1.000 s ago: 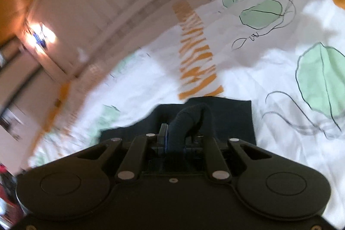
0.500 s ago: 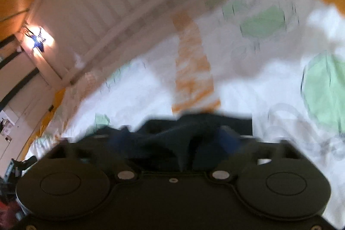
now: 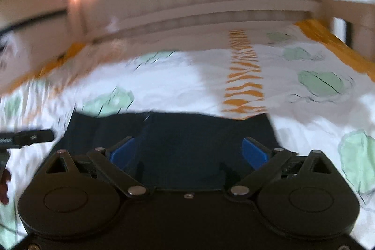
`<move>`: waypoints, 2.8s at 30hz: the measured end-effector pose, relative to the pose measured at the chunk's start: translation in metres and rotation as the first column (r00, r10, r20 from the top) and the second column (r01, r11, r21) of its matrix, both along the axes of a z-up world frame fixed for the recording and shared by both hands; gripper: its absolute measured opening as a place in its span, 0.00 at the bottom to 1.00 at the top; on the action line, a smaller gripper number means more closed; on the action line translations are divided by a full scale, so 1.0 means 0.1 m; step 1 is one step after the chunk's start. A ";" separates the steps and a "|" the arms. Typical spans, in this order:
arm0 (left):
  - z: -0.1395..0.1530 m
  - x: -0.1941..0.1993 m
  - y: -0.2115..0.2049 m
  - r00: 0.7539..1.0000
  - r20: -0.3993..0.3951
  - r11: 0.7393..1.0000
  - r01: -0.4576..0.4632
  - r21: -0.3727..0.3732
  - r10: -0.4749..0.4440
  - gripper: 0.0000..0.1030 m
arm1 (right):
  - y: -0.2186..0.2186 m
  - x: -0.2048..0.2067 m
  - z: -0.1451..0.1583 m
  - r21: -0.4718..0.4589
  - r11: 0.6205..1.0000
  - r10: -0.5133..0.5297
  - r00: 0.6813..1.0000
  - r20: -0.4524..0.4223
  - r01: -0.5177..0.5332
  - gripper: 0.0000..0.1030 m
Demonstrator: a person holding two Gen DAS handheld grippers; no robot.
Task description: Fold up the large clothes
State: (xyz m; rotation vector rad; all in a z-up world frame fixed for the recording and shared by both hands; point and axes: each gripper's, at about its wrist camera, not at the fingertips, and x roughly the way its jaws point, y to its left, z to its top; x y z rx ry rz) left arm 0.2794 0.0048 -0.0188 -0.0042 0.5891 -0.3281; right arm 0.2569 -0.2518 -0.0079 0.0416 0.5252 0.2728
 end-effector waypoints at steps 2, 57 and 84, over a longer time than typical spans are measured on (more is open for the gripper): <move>-0.10 0.01 -0.03 1.000 -0.015 0.999 0.024 0.021 -0.023 1.00 | 0.15 0.05 0.00 -0.071 0.995 0.076 0.997 0.021 -0.074 0.95; -0.73 0.41 0.40 0.973 -0.154 0.984 -0.177 -0.013 0.173 1.00 | 0.16 0.64 -0.49 -0.228 0.974 -0.022 0.988 -0.152 -0.013 0.80; -0.72 0.03 1.35 0.919 -0.390 0.910 -0.216 -0.354 0.066 1.00 | -1.37 -0.38 -0.72 0.308 0.929 -0.100 0.938 -0.331 0.207 0.95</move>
